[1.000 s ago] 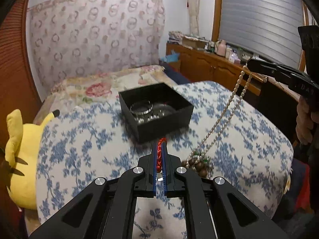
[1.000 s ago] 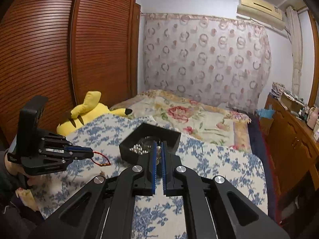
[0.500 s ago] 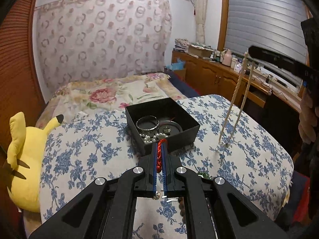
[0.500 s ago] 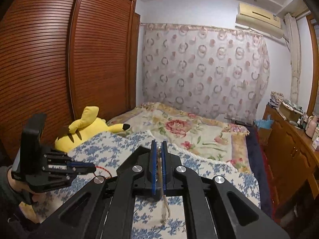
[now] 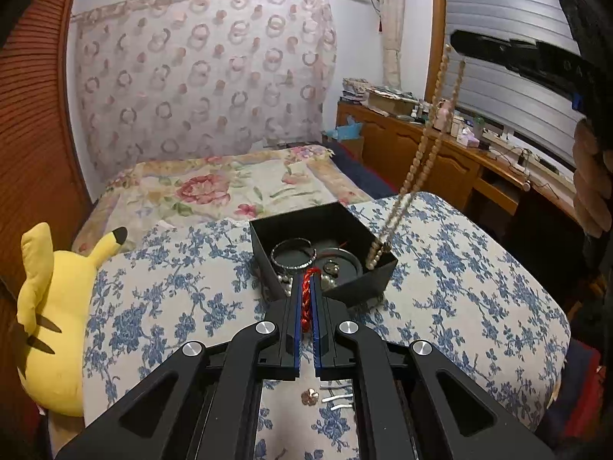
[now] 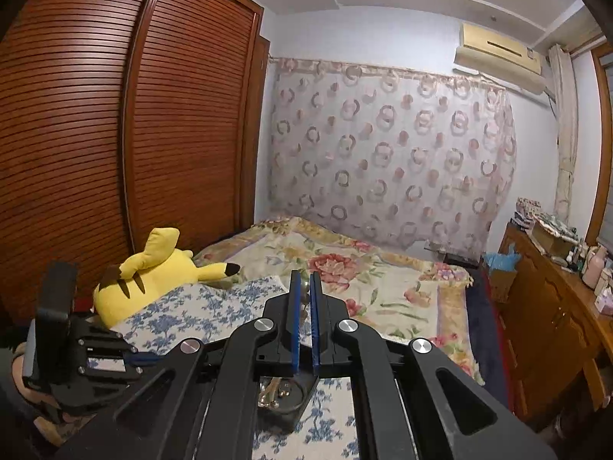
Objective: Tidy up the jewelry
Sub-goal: 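Carry the red string bracelet into the black box with the left tool and release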
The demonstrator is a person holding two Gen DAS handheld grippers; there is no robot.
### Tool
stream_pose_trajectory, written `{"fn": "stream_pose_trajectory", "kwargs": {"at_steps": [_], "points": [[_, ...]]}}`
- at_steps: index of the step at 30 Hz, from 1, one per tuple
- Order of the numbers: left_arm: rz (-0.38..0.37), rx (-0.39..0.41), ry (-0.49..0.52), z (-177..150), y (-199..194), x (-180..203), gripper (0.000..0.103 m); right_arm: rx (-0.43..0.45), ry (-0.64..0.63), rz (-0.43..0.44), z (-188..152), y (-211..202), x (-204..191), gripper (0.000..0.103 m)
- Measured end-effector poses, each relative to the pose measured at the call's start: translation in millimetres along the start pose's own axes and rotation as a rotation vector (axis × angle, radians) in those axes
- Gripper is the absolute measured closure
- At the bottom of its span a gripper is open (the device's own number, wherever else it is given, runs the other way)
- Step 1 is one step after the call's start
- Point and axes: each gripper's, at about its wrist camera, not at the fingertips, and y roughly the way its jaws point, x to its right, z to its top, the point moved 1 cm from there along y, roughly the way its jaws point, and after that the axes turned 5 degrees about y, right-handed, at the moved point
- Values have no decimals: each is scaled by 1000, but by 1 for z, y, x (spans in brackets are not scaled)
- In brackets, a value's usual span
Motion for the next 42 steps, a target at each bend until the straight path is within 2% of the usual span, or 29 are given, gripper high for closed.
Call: {"fn": "stream_pose_trajectory", "kwargs": {"at_steps": [7, 15, 22, 31, 36, 42], "points": [[9, 2, 0, 7, 5, -3, 100, -20, -11, -29, 12, 24, -1, 98], [13, -4, -1, 12, 12, -6, 100, -59, 18, -30, 2, 43, 5, 98], [12, -8, -5, 13, 17, -6, 100, -57, 16, -23, -1, 45, 3, 98], [13, 0, 1, 24, 23, -1, 100, -28, -11, -32, 12, 35, -2, 98], [12, -7, 11, 28, 32, 2, 100, -77, -6, -21, -4, 46, -1, 98], [-1, -28, 7, 28, 49, 5, 100, -194, 9, 16, -47, 73, -4, 97]]}}
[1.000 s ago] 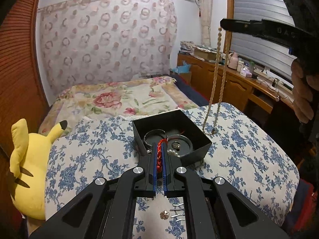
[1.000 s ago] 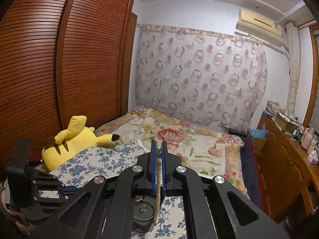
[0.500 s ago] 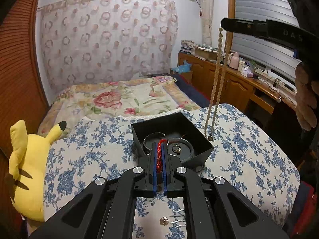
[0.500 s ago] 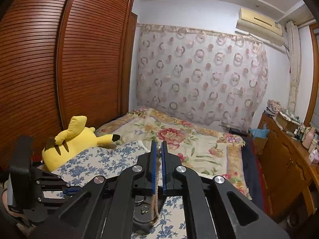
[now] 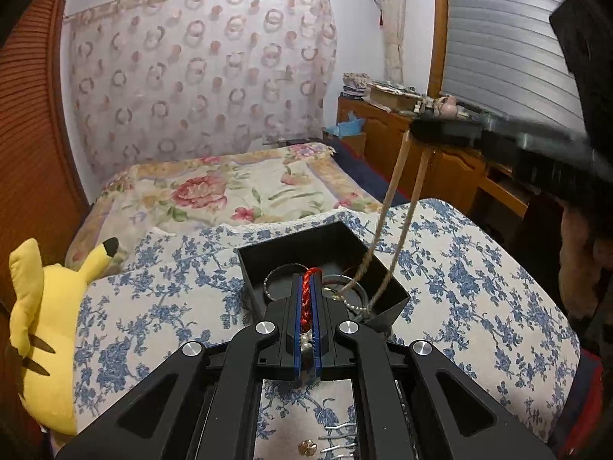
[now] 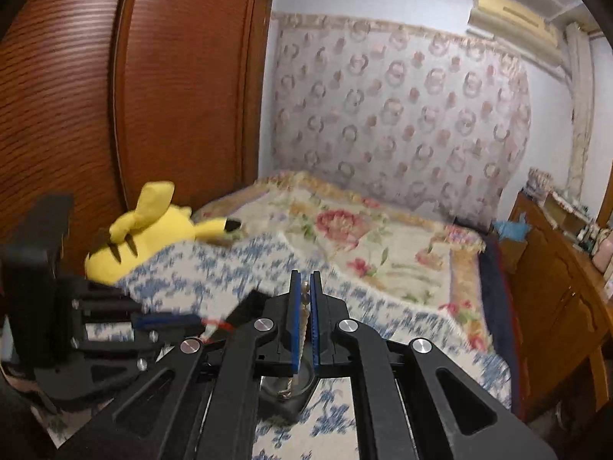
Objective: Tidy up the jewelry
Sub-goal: 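Carry the red string bracelet into the black box with the left tool and release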
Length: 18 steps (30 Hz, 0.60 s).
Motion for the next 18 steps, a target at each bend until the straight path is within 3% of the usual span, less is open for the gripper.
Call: {"fn": "stream_pose_trajectory", "kwargs": {"at_steps": [5, 18], "points": [[-10, -35, -15, -6, 19, 1, 100, -108, 62, 54, -25, 27, 1, 97], [-22, -65, -27, -7, 36, 4, 97, -113, 70, 40, -45, 17, 15, 97]]}}
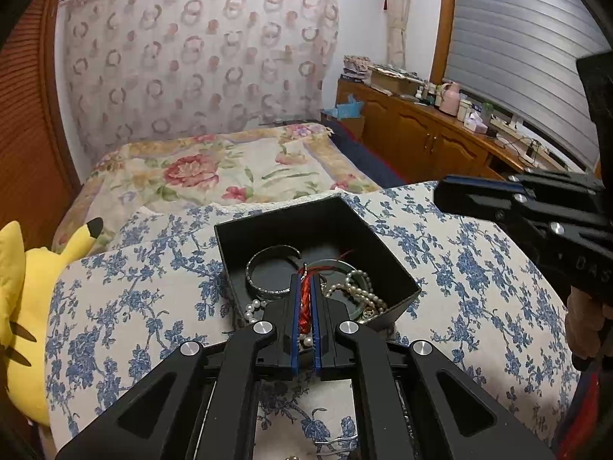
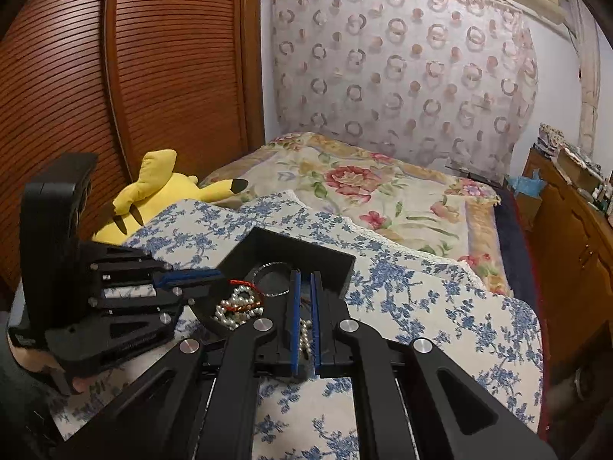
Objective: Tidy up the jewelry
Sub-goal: 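Carry the red string bracelet into the black box with the left tool and release, then withdraw the left tool and grasp the wooden bead bracelet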
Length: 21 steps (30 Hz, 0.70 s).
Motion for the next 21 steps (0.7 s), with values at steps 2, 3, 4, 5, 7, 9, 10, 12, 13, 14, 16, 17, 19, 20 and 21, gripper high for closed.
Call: {"fn": "stream_pose_trajectory", "kwargs": {"at_steps": [2, 3, 4, 5, 7, 9, 10, 12, 13, 14, 16, 17, 19, 20, 21], "points": [[4, -4, -3, -1, -2, 0, 92, 1, -1, -1, -5, -3, 2, 97], [9, -2, 0, -3, -4, 0, 87, 1, 1, -1, -9, -4, 2, 97], [15, 2, 4, -5, -7, 0, 84, 1, 3, 1, -11, -5, 2, 97], [18, 3, 6, -6, -9, -1, 78, 3, 8, 7, -15, -8, 3, 97], [21, 6, 12, -13, -16, -1, 75, 6, 18, 22, -24, -12, 3, 97], [29, 4, 17, -20, -21, -1, 69, 8, 20, 30, -35, -16, 1, 97], [28, 7, 18, -24, -25, -1, 66, 9, 21, 34, -39, -18, 0, 97], [21, 12, 18, -30, -32, -2, 59, 10, 27, 51, -51, -23, -4, 97], [18, 12, 18, -33, -35, -2, 59, 11, 31, 58, -56, -26, -6, 97], [15, 10, 19, -38, -38, -2, 59, 10, 35, 66, -62, -29, -8, 97], [15, 7, 26, -48, -45, 1, 59, 8, 33, 76, -74, -34, -14, 97], [14, 6, 29, -51, -47, 2, 59, 6, 31, 82, -80, -37, -17, 97], [4, 1, 30, -61, -52, 4, 59, -2, 30, 90, -90, -39, -21, 97], [0, -2, 31, -64, -54, 6, 59, -12, 29, 93, -97, -40, -24, 97], [-4, -4, 32, -69, -56, 7, 59, -20, 26, 94, -103, -40, -27, 97]]}}
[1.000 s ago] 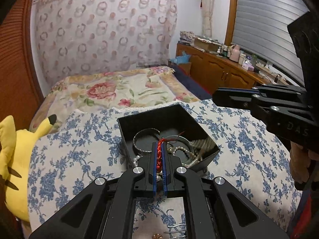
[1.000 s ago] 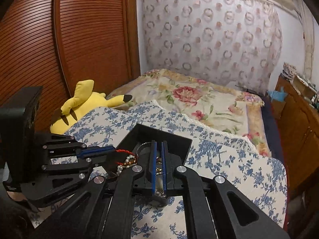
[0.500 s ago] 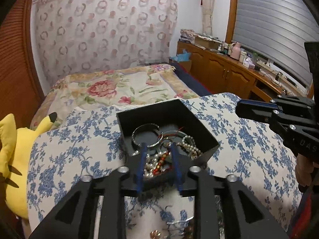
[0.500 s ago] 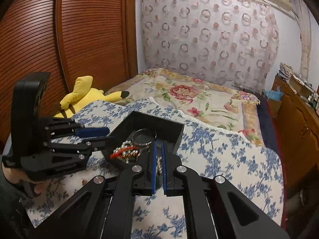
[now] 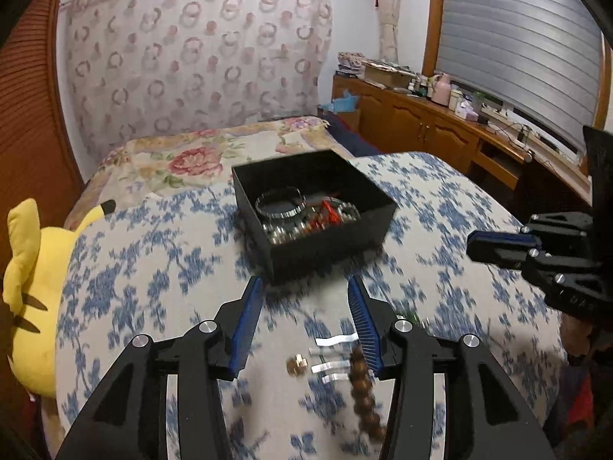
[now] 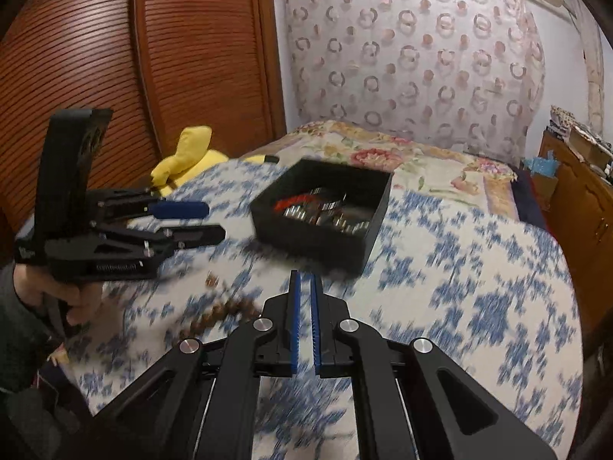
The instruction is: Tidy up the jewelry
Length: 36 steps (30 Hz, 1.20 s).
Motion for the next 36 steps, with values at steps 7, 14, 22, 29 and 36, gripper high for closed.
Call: {"fn": "stream_pose_trajectory", "kwargs": {"at_steps": [7, 14, 22, 29, 36], "points": [[-26, -18, -7, -29, -10, 10, 51, -53, 23, 22, -36, 3, -10, 82], [-57, -54, -21, -50, -9, 20, 49, -109, 25, 10, -61, 8, -14, 77], [-73, -103, -18, -56, 1, 27, 46, -107, -4, -14, -72, 9, -20, 70], [-71, -141, 19, -55, 11, 38, 69, -92, -14, -29, -74, 9, -22, 70], [-47, -143, 37, -54, 11, 42, 90, -78, 7, -15, -74, 6, -18, 70]]}}
